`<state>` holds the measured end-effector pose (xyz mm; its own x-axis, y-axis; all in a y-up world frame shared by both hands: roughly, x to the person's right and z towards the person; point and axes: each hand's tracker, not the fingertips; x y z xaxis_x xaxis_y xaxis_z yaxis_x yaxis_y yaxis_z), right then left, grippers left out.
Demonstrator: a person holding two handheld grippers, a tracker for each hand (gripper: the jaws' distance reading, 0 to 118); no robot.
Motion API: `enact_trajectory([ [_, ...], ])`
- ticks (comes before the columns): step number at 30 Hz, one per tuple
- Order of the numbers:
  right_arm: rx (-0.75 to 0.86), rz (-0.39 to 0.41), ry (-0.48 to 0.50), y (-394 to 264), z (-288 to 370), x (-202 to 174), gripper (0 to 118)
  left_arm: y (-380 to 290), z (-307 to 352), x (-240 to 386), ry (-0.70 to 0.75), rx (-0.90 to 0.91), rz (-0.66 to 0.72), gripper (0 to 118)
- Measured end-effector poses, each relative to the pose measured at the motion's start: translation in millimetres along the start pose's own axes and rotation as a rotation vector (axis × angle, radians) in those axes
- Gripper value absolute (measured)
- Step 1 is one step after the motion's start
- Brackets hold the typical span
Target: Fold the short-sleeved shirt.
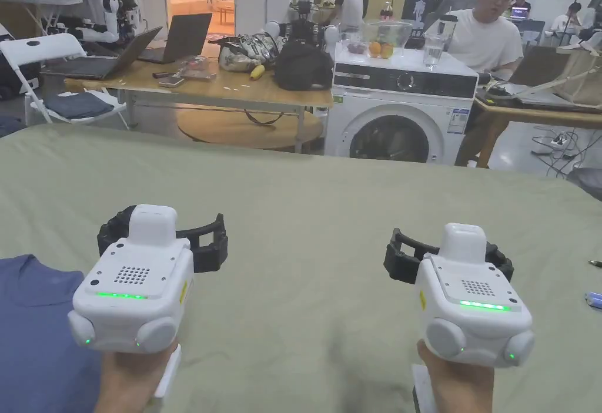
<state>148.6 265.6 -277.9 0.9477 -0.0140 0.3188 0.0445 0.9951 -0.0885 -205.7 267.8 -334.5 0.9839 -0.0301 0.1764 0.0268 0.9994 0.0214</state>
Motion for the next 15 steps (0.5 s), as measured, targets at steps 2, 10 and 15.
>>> enact_trajectory([
  [2, -0.008, -0.008, -0.017, -1.9, -0.2, -0.4, 115, 1.0, -1.6, 1.6, 0.013, -0.023, -0.022, 116],
  [10, -0.055, -0.068, 0.012, -3.0, -2.2, 3.3, 114, -3.2, -14.6, -11.2, -0.02, -0.113, 0.114, 116],
  [15, -0.033, -0.157, 0.049, 1.6, 0.4, 10.4, 115, -5.5, -15.5, -26.9, -0.009, -0.065, 0.294, 116],
])
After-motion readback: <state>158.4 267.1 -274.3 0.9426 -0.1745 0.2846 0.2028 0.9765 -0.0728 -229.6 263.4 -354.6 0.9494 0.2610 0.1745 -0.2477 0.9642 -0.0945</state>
